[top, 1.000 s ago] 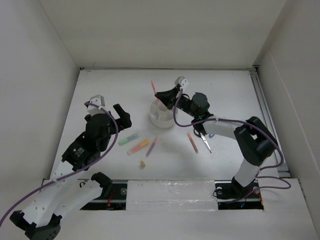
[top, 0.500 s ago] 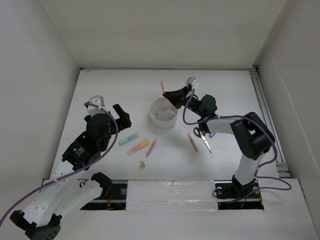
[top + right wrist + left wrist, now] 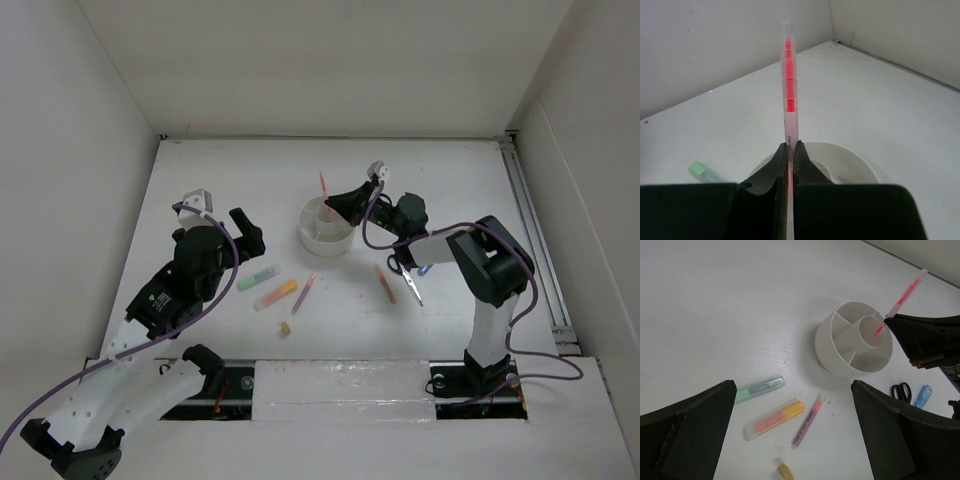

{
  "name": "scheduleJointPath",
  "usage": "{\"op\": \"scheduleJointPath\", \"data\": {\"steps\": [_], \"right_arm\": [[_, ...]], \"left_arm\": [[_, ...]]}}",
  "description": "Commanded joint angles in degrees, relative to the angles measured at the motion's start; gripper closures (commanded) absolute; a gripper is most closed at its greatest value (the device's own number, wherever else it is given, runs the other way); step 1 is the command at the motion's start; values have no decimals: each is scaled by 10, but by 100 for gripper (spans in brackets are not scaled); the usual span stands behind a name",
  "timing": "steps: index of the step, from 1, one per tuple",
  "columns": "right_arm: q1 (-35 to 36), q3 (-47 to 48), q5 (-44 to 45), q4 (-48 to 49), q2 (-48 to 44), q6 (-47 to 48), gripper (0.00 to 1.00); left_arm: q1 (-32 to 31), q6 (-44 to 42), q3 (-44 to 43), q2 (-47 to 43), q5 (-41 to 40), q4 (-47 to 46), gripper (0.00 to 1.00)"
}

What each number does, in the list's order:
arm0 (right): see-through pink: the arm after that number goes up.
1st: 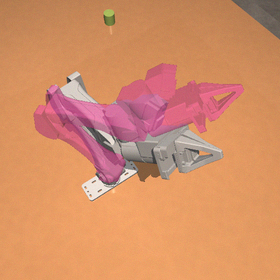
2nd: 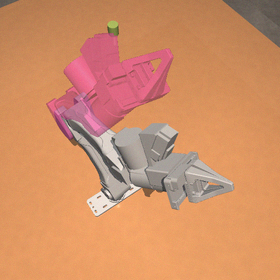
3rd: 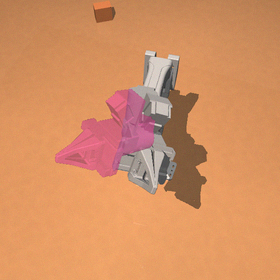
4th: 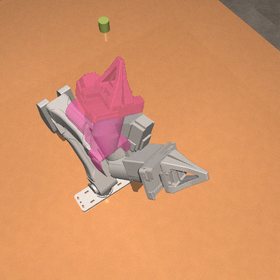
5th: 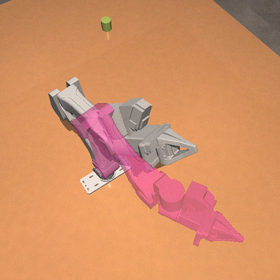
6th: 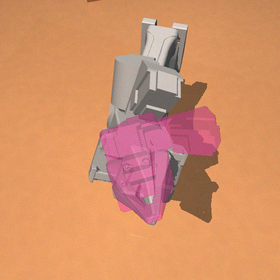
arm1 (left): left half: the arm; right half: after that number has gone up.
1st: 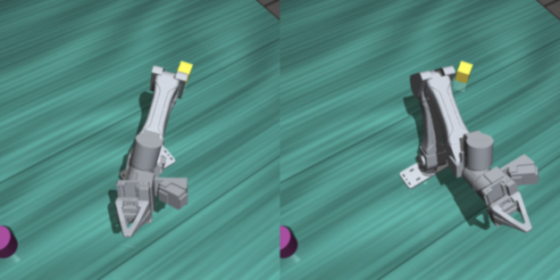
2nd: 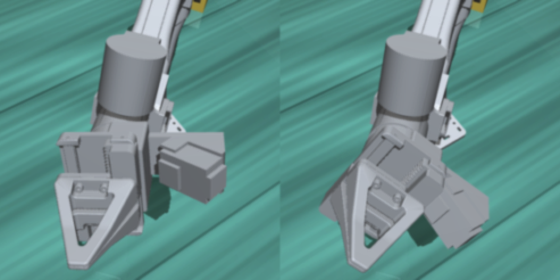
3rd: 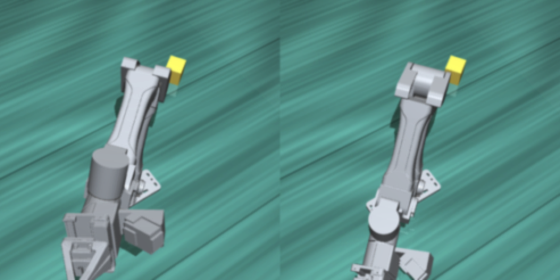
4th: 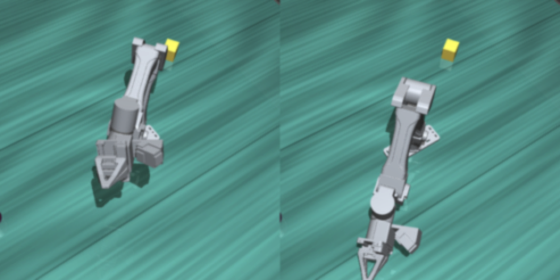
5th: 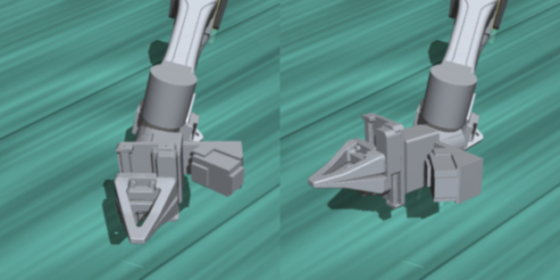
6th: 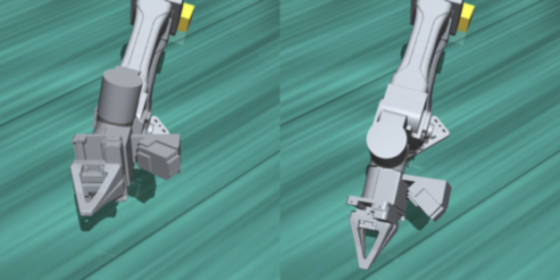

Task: Sort the stationery into containers
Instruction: Place the stationery into the container

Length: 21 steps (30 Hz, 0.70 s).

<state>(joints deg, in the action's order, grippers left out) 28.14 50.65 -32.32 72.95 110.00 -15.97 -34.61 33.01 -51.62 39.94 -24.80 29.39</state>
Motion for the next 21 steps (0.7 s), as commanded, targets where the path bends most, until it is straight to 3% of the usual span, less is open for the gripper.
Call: {"op": "scheduleJointPath", "data": {"steps": [1,6,14,21], "right_arm": [[-3,20,-24,90,16,-13,100],[-3,20,-30,96,22,-19,100],[-3,20,-30,96,22,-19,77],[2,3,-25,101,22,-24,72]], "left_arm": [[2,-15,-17,-2,7,-21,1],[2,-16,-17,-2,12,-26,1],[2,-16,-17,-2,12,-26,1],[2,-21,-12,-7,18,-26,1]]}}
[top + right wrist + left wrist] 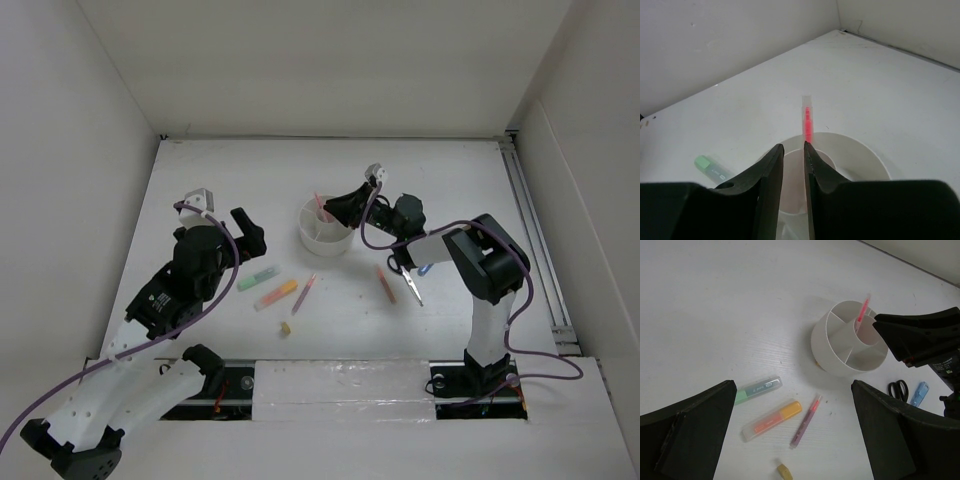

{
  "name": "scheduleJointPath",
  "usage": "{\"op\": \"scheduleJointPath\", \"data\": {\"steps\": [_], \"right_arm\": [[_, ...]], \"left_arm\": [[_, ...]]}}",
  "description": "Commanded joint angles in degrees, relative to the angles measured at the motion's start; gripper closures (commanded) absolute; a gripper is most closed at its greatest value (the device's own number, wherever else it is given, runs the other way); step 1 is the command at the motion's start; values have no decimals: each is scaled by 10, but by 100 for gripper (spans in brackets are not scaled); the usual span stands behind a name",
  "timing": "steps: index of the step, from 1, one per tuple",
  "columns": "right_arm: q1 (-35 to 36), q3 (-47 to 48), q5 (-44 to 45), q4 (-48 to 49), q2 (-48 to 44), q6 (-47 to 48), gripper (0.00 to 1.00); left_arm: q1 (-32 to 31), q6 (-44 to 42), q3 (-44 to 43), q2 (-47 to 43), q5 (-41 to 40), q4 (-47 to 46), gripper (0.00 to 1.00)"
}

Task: Sort the stationery into containers
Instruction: Place the stationery into the container, then grab a piece of stationery with the right arm

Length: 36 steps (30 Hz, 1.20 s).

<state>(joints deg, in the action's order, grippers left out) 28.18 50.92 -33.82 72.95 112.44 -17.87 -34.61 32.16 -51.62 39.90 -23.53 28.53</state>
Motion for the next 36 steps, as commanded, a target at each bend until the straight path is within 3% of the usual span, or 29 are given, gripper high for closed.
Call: {"op": "scheduleJointPath", "data": {"steps": [1,6,11,15,16,18,19,23,24,27,31,36], "right_arm": [[2,1,-10,101,-3,-5,71],[7,-10,-5,112,-26,-10,62],[39,-35,35,79,-125,5,0],[96,-56,167,-70,-234,84,0],[131,-48,265,-110,-254,100,0],[164,-23,373,-196,-294,122,0],[187,-5,472,-299,-300,122,0],[202,88,559,-555,-311,71,2],[202,88,551,-618,-325,43,2],[179,39,497,-684,-357,-9,6],[173,-73,458,-684,-440,-56,11],[162,-108,458,-737,-519,-61,18]], "left_arm": [[2,-12,-12,-7,5,-17,1],[2,-12,-12,-7,5,-17,1],[2,-12,-12,-7,-2,-17,1],[2,0,-17,3,-14,-10,1],[2,0,-17,4,-20,-10,1],[2,0,-17,4,-20,-10,1],[2,0,-17,4,-26,-10,1],[2,0,-17,4,-33,-5,1],[2,5,-17,-2,-39,0,1],[2,5,-17,-2,-39,0,1],[2,5,-17,-7,-39,0,1],[2,5,-17,-7,-18,-6,1]]}}
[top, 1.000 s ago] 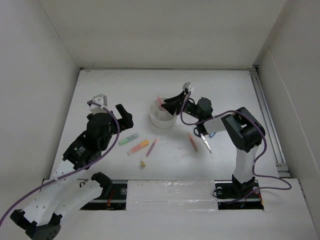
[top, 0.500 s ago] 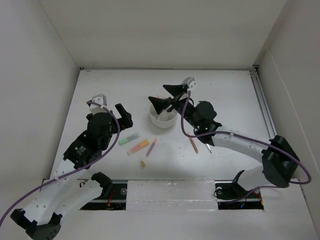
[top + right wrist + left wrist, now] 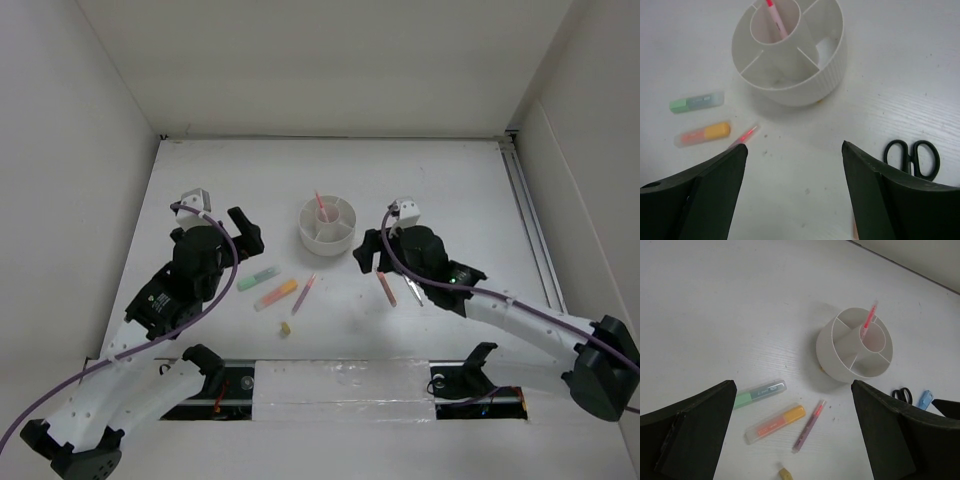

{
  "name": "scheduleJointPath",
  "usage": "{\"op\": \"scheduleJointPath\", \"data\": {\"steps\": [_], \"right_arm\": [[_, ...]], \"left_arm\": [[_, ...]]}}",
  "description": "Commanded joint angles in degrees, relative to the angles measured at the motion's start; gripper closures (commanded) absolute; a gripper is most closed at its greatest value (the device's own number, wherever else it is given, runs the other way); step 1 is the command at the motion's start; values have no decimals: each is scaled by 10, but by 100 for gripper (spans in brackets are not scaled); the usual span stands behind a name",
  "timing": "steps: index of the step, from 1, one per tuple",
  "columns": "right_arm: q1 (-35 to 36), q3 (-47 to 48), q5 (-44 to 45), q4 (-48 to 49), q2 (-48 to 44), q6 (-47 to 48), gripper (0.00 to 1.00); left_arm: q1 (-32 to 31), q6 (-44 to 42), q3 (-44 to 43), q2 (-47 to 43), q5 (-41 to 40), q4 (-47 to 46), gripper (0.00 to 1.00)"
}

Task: Sort the stationery into containers
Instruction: Grab a piece of stationery with the right arm

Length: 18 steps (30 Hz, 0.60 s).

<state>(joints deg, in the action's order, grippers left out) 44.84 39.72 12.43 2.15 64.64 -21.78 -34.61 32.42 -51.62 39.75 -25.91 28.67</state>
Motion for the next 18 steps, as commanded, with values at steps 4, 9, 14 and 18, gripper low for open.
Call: {"op": "scheduleJointPath", "data": {"steps": [4,9,14,18], "right_arm": [[-40,15,-29,-85,-19,-27,23],[-39,30,-1,-124,50,-42,32],[-39,25,13,-118,86,-49,33],[-67,25,1,-118,96,-34,35]], "left_arm": [[2,-3,-17,-5,11,-7,1],[2,4,-17,-12,6,-2,1],[2,19,-23,-23,-31,11,1],[2,19,-23,-28,-31,11,1]]}}
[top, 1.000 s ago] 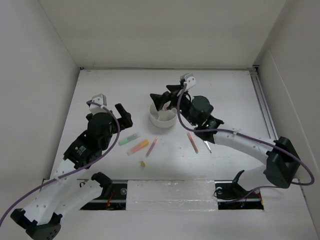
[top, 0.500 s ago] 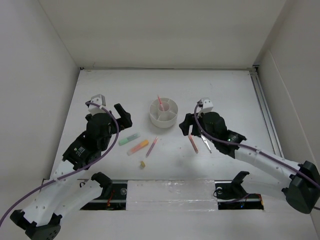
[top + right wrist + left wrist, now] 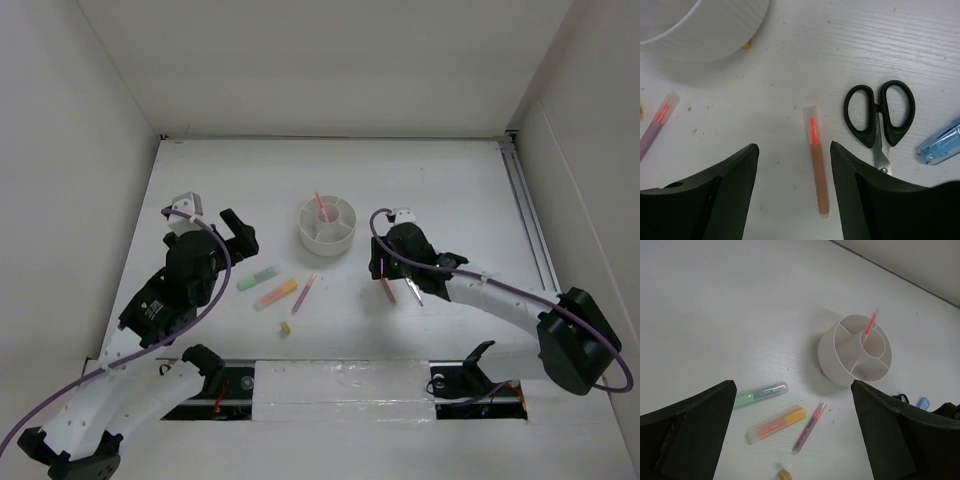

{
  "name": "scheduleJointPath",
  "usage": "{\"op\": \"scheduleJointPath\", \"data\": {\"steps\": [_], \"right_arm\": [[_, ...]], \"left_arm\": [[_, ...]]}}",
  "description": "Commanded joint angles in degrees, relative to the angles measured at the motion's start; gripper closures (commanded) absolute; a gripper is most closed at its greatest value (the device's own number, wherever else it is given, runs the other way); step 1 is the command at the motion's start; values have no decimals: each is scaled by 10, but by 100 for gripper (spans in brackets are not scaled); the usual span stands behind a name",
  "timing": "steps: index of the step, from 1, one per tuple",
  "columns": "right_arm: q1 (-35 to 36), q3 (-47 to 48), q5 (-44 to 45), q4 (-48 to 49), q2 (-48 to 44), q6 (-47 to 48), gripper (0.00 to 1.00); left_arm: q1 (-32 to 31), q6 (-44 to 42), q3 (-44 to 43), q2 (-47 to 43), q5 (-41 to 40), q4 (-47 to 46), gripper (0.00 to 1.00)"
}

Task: Sort the stationery into containers
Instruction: Grab a piece of stationery with the right arm

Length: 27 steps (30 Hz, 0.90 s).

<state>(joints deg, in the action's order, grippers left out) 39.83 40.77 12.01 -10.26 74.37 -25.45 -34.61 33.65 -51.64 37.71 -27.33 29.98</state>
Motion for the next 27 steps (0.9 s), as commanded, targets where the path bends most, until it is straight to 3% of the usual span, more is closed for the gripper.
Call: {"op": "scheduleJointPath", "data": {"steps": [1,7,18,27], "right_arm": [[-17,14,6,11,9,3,35],[-31,19,-27,11,67,15,38],[-20,19,-39,11,80,15,45],[-20,53,-53,-48,139,22,47]], "left_arm": [[2,7,-22,-8,-17,-2,1],[2,7,-22,-8,-17,-2,1],[2,7,-22,-13,-17,3,1],[2,7,-22,-19,-11,3,1]]}}
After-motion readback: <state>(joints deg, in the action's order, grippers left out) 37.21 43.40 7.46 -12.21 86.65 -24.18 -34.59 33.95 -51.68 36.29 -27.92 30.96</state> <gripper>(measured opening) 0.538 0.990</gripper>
